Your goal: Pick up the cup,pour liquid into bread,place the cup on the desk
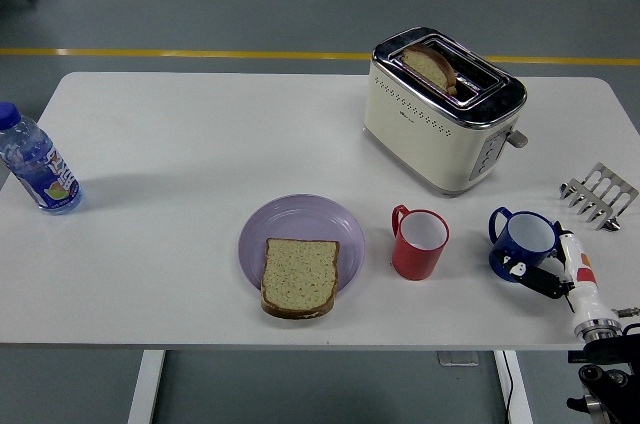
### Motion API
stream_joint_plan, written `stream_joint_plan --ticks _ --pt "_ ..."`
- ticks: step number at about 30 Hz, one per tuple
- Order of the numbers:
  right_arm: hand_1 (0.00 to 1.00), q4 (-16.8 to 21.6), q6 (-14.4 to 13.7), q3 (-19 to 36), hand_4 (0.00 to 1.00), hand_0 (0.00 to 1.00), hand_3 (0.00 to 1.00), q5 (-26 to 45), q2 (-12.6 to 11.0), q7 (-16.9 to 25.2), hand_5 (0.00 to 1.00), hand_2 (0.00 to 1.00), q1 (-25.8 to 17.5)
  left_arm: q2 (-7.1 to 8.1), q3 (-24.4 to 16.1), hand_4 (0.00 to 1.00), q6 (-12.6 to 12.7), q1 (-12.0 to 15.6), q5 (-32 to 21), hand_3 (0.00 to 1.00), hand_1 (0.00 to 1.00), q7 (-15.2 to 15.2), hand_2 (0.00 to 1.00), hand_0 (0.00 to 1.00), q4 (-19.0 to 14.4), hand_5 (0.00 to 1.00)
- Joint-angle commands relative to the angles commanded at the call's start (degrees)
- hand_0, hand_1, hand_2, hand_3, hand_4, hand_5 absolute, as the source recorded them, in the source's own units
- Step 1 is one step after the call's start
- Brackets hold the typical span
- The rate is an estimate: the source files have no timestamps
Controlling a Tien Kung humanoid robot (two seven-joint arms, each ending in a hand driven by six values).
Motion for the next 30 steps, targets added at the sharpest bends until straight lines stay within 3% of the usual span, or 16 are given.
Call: stream_joint_plan --ticks 2,7,8,13,14,30 --pt "0.656 0.0 0.1 0.1 0.817 0.664 0.903 -0.1 0.0 0.0 0.002 0.823 0.0 0.01 0.0 0.405 0.0 0.0 0.0 0.639 0.740 0.0 0.741 0.670 0.0 0.998" --pt "0.656 0.2 0.4 0.6 0.817 0.664 0.903 -0.4 0.0 -0.1 0.002 0.823 -0.1 0.02 -0.1 0.405 0.0 -0.1 0.1 0.639 0.740 0.0 0.741 0.670 0.0 0.998" --pt "0.707 0.2 0.4 0.6 0.827 0.740 0.921 -0.5 0.0 -0.1 0.002 0.871 -0.1 0.02 -0.2 0.404 0.0 -0.1 0.1 0.639 0.740 0.0 0.741 0.670 0.0 0.998" --pt "0.707 0.5 0.8 1.2 0.827 0.740 0.921 -0.9 0.0 -0.4 0.002 0.871 -0.2 0.02 -0.2 0.404 0.0 -0.1 0.2 0.639 0.740 0.0 0.741 0.670 0.0 0.998" --pt "0.736 0.6 0.9 1.3 0.833 0.784 0.931 -1.0 -0.1 -0.3 0.002 0.895 -0.3 0.02 -0.2 0.405 0.0 -0.1 0.2 0.638 0.740 0.0 0.741 0.670 0.0 0.998" --pt "0.759 2.8 1.3 3.1 0.845 0.815 0.948 -2.3 -0.5 -1.2 0.002 0.903 -1.1 0.06 -0.3 0.404 0.0 -0.2 0.2 0.639 0.741 0.0 0.741 0.670 0.0 0.998"
